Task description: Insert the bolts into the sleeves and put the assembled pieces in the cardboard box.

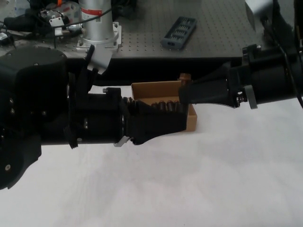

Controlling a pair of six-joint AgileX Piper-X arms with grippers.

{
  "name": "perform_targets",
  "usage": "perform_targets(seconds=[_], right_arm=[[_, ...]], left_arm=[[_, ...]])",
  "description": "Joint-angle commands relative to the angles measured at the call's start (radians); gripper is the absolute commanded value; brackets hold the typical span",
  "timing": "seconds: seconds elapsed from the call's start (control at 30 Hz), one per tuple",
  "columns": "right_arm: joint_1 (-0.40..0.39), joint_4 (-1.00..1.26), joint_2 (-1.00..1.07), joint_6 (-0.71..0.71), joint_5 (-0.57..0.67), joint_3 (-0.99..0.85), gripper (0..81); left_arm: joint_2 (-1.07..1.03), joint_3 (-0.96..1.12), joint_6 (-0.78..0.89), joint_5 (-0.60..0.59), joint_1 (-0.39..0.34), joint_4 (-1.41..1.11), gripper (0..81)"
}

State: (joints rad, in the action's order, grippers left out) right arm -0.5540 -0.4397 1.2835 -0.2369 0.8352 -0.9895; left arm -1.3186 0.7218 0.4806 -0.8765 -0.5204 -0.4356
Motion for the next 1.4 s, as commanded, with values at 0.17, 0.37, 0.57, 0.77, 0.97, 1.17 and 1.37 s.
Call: perform_targets(seconds=[0.17,0.37,0.57,0.77,0.97,1.17,1.37], right_arm=[[-0.006,-0.062,0.01,-0.039,-0.07,0.005,42.6],[-0.006,-0.064,0.01,-0.039,-0.055,-0.031,40.3],[-0.006,-0.064,0.01,-0.039,-0.035,-0.105,40.3],[-0.006,-0.075,0.01,-0.039,0.007,-0.111,43.5],[0.01,-0.119,0.002,-0.029,0.018,-0.111,43.0],[0.078,-0.325,-0.046,0.12,0.005,-0.111,43.0],[0.143,-0.555,-0.081,0.331,-0.13,-0.111,41.4]], left_arm=[[0.017,0.022,0.005,0.033,0.008,-0.117,0.6],[0.017,0.022,0.005,0.033,0.008,-0.146,0.6],[0.017,0.022,-0.003,0.033,0.008,-0.144,0.6],[0.017,0.022,-0.014,0.033,0.008,-0.144,0.6],[0.017,0.022,-0.058,0.033,0.012,-0.144,0.6],[0.008,0.03,-0.079,0.109,0.094,-0.061,0.6],[-0.133,0.141,-0.083,0.096,0.178,0.016,0.6]])
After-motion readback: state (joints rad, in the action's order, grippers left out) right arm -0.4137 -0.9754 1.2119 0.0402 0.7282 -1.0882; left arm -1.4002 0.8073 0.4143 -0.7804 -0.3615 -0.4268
